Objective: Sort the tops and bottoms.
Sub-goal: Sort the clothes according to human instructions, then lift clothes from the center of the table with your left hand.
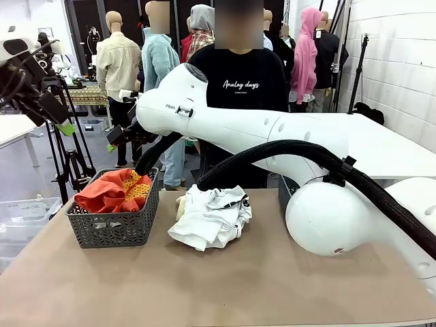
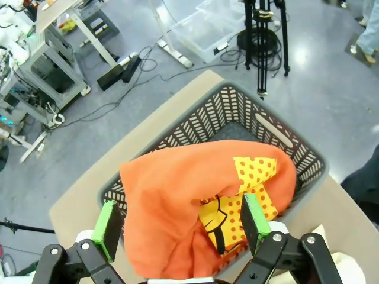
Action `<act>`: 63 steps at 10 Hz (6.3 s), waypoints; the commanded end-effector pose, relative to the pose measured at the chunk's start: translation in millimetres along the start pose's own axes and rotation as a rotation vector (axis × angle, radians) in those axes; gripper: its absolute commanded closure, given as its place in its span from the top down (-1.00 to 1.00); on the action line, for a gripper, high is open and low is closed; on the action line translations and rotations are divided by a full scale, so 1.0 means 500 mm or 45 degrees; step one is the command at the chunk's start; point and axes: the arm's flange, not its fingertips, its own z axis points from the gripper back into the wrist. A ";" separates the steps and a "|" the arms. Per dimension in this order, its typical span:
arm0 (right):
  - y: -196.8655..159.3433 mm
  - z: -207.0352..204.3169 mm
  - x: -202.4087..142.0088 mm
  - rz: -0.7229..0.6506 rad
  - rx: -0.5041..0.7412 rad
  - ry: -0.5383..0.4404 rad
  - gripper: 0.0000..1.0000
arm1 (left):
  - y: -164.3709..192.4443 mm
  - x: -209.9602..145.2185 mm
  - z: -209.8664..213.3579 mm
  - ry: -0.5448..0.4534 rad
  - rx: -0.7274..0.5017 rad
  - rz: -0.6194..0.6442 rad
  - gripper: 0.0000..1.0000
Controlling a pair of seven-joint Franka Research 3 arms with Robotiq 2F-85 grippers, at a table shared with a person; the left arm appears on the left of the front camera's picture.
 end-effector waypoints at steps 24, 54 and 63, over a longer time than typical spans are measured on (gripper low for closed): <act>-0.069 0.538 -0.097 -0.245 -0.291 0.086 1.00 | 0.000 0.003 0.002 -0.005 0.002 0.007 1.00; -0.153 0.942 -0.337 -0.441 -0.188 0.050 1.00 | -0.387 0.313 -0.560 -0.163 -0.441 -0.566 1.00; -0.153 0.942 -0.337 -0.441 -0.188 0.050 1.00 | -0.452 0.365 -0.748 0.120 -0.306 -0.705 1.00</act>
